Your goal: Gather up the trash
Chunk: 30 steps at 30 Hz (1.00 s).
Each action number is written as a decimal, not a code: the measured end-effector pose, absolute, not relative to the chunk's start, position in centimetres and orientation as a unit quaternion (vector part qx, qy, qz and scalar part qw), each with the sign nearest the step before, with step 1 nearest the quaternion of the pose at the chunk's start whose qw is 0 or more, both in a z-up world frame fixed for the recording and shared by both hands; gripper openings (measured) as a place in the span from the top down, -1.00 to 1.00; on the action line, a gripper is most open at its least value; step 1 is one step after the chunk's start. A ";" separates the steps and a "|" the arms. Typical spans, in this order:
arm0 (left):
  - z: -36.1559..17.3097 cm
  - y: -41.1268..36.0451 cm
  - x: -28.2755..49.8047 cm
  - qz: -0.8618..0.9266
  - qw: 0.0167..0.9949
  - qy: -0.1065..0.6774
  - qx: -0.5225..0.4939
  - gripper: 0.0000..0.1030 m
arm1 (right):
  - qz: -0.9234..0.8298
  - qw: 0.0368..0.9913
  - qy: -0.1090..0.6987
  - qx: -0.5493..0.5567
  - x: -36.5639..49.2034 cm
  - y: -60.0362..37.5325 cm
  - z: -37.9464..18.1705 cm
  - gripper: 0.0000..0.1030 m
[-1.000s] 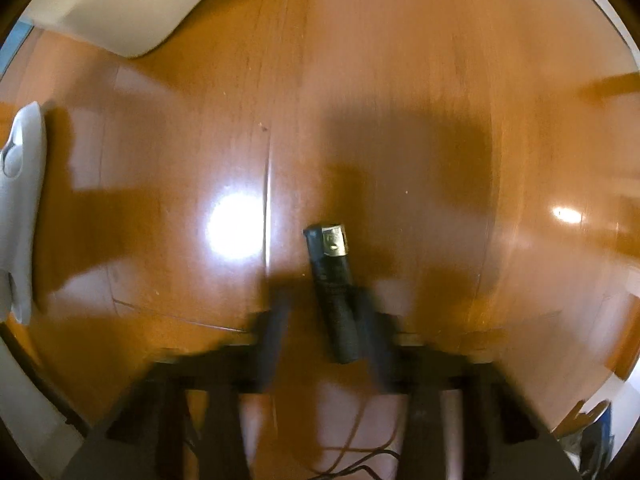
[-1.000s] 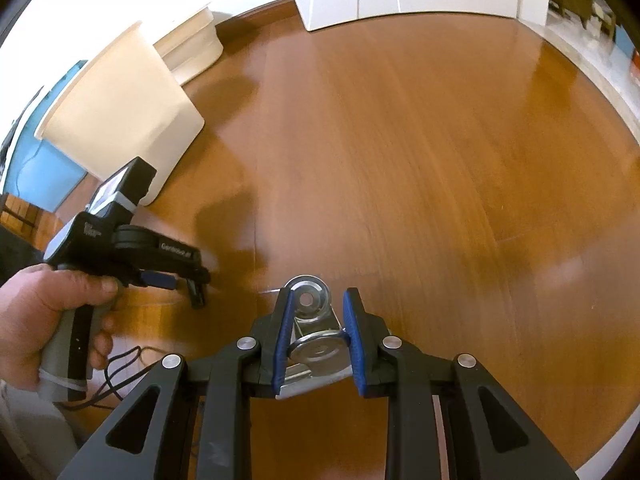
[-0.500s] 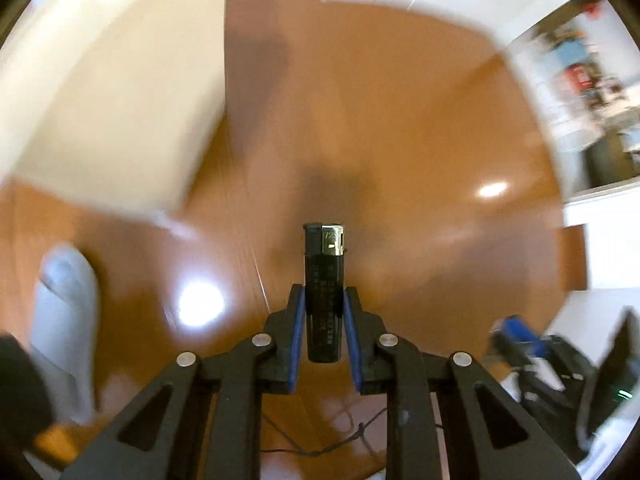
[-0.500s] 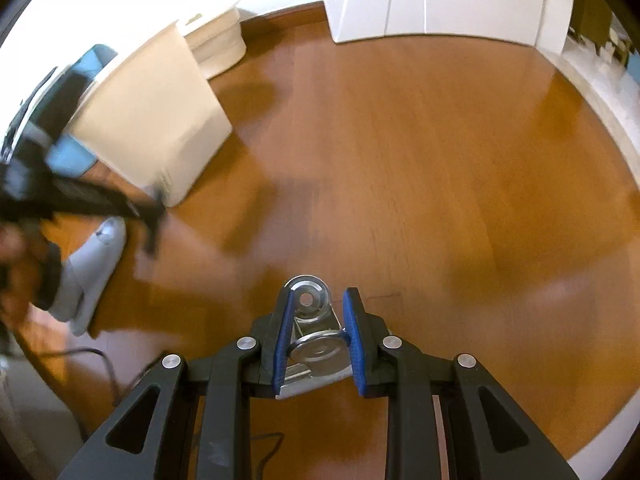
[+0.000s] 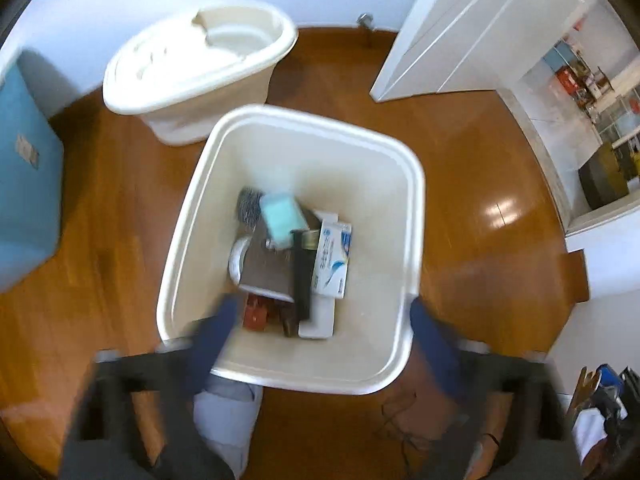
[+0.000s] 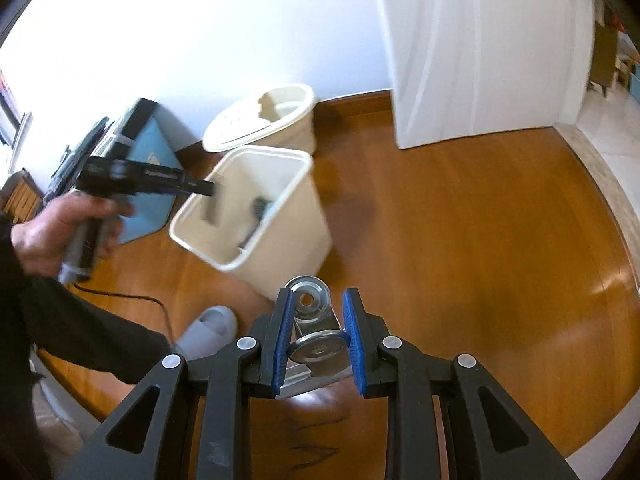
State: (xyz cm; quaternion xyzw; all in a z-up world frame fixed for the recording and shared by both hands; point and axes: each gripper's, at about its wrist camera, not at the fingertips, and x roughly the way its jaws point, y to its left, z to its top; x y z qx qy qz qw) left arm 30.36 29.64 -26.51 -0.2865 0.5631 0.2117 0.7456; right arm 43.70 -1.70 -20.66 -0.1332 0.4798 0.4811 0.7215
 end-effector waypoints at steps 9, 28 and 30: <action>-15.1 35.3 23.9 0.204 0.746 0.470 -0.426 -0.78 | 0.501 0.702 0.495 -0.104 42.6 12.9 -20.1 0.49; -1.0 25.8 13.2 0.193 0.879 0.400 -0.171 -0.80 | 0.399 0.816 0.397 -0.130 32.0 12.9 -11.4 -0.75; 0.7 23.0 9.3 0.210 0.883 0.399 -0.127 -0.81 | 0.373 0.845 0.359 -0.134 27.9 9.4 -7.2 -1.00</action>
